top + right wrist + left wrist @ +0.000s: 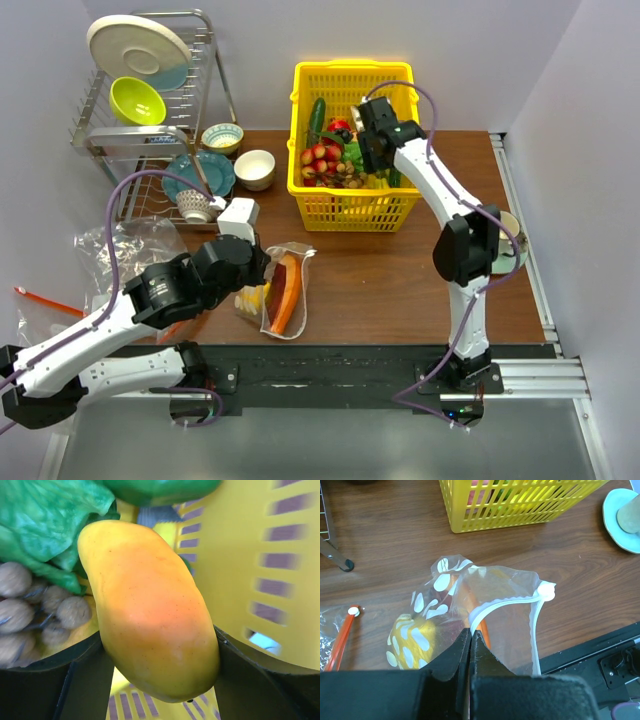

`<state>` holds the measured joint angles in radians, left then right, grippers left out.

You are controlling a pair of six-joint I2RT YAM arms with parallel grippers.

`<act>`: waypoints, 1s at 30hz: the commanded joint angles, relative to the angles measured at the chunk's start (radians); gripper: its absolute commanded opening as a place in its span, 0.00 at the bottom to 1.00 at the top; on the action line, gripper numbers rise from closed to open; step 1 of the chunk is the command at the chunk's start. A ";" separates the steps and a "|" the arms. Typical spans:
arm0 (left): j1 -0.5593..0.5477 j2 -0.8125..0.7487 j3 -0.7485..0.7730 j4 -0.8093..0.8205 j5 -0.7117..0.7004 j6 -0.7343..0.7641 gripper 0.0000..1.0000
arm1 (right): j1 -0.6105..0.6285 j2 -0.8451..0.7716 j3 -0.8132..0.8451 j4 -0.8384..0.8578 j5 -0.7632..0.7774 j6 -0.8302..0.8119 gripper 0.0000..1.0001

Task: Place the food in the zip-top bag and seal the zipper
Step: Pick up the fake fruit from the bin, then place the fake fruit in the zipper food storage bag.

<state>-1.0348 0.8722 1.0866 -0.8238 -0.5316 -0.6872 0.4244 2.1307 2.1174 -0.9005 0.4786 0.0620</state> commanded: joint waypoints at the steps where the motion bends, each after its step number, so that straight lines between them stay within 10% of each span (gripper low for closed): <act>1: -0.001 0.005 0.047 0.043 -0.008 -0.003 0.00 | 0.016 -0.159 -0.004 0.037 -0.034 -0.010 0.47; 13: -0.001 0.027 0.067 0.040 0.004 -0.018 0.00 | 0.114 -0.451 -0.132 0.026 -0.357 0.044 0.45; 30: -0.001 0.180 0.168 0.014 0.001 -0.040 0.00 | 0.488 -1.018 -0.873 0.256 -0.736 0.329 0.44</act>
<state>-1.0348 1.0313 1.2030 -0.8383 -0.5247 -0.7002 0.8654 1.1759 1.3426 -0.7433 -0.1555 0.2722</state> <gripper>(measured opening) 0.020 0.688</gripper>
